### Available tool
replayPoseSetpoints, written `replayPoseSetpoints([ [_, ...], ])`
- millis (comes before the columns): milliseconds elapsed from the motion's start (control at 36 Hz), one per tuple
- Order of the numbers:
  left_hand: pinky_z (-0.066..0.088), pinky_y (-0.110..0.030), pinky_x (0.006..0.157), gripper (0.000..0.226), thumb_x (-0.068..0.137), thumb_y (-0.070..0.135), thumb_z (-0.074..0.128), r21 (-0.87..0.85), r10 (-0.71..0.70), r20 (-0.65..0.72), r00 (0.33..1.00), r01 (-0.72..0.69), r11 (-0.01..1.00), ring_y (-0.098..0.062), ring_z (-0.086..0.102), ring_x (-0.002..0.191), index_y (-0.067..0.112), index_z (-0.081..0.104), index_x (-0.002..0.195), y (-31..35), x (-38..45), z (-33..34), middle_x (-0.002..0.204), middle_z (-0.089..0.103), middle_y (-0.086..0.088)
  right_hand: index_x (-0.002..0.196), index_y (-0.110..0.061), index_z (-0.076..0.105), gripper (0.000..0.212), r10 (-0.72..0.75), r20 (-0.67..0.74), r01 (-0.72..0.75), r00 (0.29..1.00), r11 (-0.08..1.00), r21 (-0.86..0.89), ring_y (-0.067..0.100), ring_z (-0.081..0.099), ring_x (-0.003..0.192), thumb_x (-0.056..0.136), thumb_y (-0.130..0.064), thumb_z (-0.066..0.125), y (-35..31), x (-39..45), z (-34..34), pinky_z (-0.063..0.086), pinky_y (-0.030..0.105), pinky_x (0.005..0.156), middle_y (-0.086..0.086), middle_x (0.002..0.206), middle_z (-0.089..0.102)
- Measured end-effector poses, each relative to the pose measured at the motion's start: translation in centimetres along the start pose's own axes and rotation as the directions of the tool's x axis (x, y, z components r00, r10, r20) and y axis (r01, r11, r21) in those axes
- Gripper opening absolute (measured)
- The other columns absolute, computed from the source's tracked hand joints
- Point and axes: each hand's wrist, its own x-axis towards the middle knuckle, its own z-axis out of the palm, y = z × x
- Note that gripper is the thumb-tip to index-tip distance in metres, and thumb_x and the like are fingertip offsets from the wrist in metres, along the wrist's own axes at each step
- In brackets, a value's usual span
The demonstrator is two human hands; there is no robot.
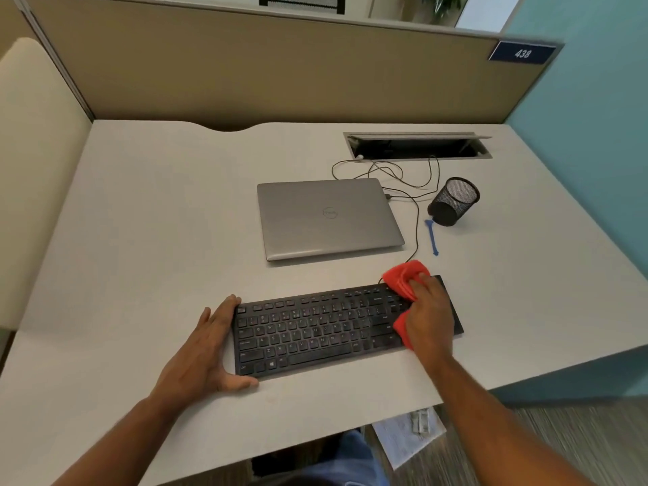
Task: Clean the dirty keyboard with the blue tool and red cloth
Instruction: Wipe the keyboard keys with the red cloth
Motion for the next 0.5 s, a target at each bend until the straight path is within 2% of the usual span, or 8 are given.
replayPoseSetpoints([
  [83, -0.01, -0.021, 0.125, 0.147, 0.059, 0.09, 0.074, 0.004, -0.009, 0.002, 1.0, 0.009, 1.0, -0.014, 0.018, 0.156, 0.024, -0.004, 0.164, 0.1, 0.0, 0.0, 0.17, 0.022, 0.001, 0.123, -0.023, 0.066, 0.035, -0.025, -0.017, 0.026, 1.0, 0.999, 0.025, -0.001, 0.054, 0.103, 0.097, -0.005, 0.051, -3.7, -2.0, 1.5, 0.049, 0.008, 0.085, -0.003, 0.137, 0.055],
  [111, -0.011, -0.021, 0.125, 0.147, 0.059, 0.09, 0.074, 0.003, -0.006, -0.001, 1.0, 0.006, 1.0, -0.012, 0.016, 0.156, 0.024, -0.004, 0.165, 0.1, 0.0, 0.0, 0.17, 0.021, 0.0, 0.117, -0.035, 0.065, 0.037, -0.077, 0.008, 0.076, 0.997, 0.996, 0.056, -0.007, 0.053, 0.097, 0.098, -0.008, 0.05, -5.5, -3.1, 2.1, 0.049, 0.008, 0.078, -0.013, 0.131, 0.056],
  [167, -0.011, -0.02, 0.124, 0.147, 0.059, 0.09, 0.074, 0.004, 0.0, -0.005, 1.0, 0.0, 1.0, -0.008, 0.013, 0.154, 0.022, -0.003, 0.165, 0.2, 0.0, -0.1, 0.17, 0.021, 0.001, 0.105, -0.047, 0.063, 0.036, -0.191, 0.027, 0.186, 0.981, 0.974, 0.133, -0.008, 0.055, 0.099, 0.097, -0.015, 0.047, -9.2, -5.5, 3.3, 0.051, 0.022, 0.083, -0.025, 0.115, 0.058],
  [194, -0.011, -0.02, 0.124, 0.147, 0.059, 0.09, 0.074, 0.009, -0.001, -0.002, 1.0, 0.001, 1.0, -0.008, 0.013, 0.154, 0.022, -0.003, 0.165, 0.3, 0.0, -0.1, 0.17, 0.021, 0.002, 0.106, -0.044, 0.064, 0.034, -0.242, 0.03, 0.232, 0.97, 0.955, 0.186, -0.005, 0.056, 0.104, 0.096, -0.017, 0.046, -10.6, -6.7, 4.3, 0.05, 0.03, 0.091, -0.025, 0.112, 0.06],
  [250, -0.011, -0.02, 0.124, 0.147, 0.058, 0.089, 0.075, 0.019, -0.004, 0.005, 1.0, 0.004, 1.0, -0.006, 0.015, 0.153, 0.023, -0.002, 0.165, 0.2, 0.0, -0.1, 0.169, 0.022, 0.001, 0.12, -0.032, 0.066, 0.037, -0.366, 0.075, 0.341, 0.927, 0.911, 0.232, 0.008, 0.054, 0.123, 0.093, -0.013, 0.049, -12.4, -9.2, 6.6, 0.044, 0.037, 0.108, -0.014, 0.126, 0.062],
  [333, -0.01, -0.02, 0.125, 0.147, 0.058, 0.089, 0.076, 0.021, -0.007, 0.014, 1.0, 0.006, 1.0, -0.007, 0.017, 0.154, 0.025, -0.002, 0.164, 0.1, 0.0, -0.2, 0.169, 0.023, 0.0, 0.138, -0.011, 0.058, 0.063, -0.55, 0.154, 0.519, 0.821, 0.831, 0.198, 0.027, 0.042, 0.142, 0.079, -0.006, 0.075, -12.1, -10.7, 7.6, 0.037, 0.043, 0.117, 0.006, 0.147, 0.053],
  [389, -0.011, -0.018, 0.124, 0.146, 0.057, 0.089, 0.075, 0.02, 0.002, 0.009, 1.0, -0.002, 1.0, 0.0, 0.01, 0.152, 0.023, 0.0, 0.164, 0.3, 0.0, -0.3, 0.168, 0.022, 0.003, 0.138, -0.013, 0.059, 0.058, -0.558, 0.139, 0.534, 0.818, 0.827, 0.173, 0.024, 0.044, 0.141, 0.082, -0.008, 0.074, -10.1, -9.2, 6.7, 0.039, 0.042, 0.115, 0.004, 0.147, 0.053],
  [500, -0.015, -0.01, 0.118, 0.145, 0.059, 0.086, 0.077, 0.011, 0.044, -0.021, 0.999, -0.043, 0.999, 0.022, -0.016, 0.14, 0.02, 0.002, 0.164, 0.6, -0.2, -0.4, 0.163, 0.018, 0.008, 0.13, -0.045, 0.059, 0.045, -0.38, 0.118, 0.37, 0.917, 0.924, 0.101, 0.007, 0.048, 0.131, 0.094, -0.019, 0.049, -4.2, -4.7, 2.9, 0.045, 0.033, 0.109, -0.021, 0.142, 0.05],
])
